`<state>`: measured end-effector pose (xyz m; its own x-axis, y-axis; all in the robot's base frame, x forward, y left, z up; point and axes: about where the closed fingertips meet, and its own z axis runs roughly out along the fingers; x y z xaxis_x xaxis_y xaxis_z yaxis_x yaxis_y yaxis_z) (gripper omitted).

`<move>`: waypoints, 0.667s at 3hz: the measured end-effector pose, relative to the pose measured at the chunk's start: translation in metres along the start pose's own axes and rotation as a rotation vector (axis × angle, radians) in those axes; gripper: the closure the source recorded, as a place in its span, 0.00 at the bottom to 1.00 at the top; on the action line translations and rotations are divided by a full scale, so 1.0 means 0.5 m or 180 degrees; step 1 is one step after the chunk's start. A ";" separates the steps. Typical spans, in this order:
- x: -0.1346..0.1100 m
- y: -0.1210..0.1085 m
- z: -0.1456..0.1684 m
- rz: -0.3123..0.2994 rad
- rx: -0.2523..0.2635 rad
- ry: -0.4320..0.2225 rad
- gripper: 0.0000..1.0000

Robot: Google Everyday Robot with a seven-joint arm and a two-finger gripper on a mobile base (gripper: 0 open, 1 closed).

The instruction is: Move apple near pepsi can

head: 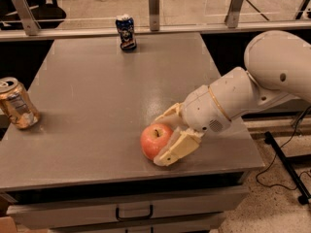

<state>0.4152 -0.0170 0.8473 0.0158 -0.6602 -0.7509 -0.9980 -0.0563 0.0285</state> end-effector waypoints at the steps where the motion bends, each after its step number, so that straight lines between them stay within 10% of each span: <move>1: 0.000 -0.022 -0.002 0.0066 0.0040 -0.0038 0.63; 2: 0.009 -0.083 -0.058 0.0156 0.0271 -0.0123 0.87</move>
Offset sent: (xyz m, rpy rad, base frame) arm 0.0999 -0.0619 0.0478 0.0852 -0.0813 -0.2186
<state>0.4586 -0.0393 0.8622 -0.0339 -0.6312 -0.7749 -0.9991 0.0404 0.0108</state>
